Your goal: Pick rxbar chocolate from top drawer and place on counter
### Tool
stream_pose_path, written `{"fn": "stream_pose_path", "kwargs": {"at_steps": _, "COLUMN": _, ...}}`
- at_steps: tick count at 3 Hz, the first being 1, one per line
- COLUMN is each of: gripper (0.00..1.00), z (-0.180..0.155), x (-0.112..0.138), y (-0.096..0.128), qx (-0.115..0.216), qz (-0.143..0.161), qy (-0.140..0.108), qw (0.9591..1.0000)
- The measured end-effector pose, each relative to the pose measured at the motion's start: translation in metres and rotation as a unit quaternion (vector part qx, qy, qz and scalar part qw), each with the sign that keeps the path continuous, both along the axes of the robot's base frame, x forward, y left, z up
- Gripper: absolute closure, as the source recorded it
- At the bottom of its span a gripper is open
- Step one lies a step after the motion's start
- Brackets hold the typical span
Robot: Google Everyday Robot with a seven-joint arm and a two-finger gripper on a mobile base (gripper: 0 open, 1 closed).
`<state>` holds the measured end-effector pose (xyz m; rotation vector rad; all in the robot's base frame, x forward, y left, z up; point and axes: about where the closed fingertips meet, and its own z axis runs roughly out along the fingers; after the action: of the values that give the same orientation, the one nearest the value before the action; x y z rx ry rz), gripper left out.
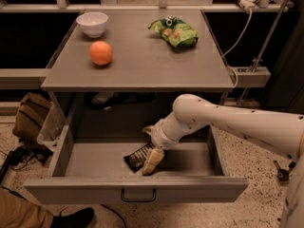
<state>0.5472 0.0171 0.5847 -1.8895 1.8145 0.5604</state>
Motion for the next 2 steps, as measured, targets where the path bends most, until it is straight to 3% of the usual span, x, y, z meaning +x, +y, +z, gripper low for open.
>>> {"fn": "stream_pose_path", "kwargs": {"at_steps": 2, "gripper": 0.89, "z": 0.0094, "x": 0.0000, "y": -0.0007, "qx": 0.000, "qz": 0.000, "qy": 0.000, "qw": 1.0000}}
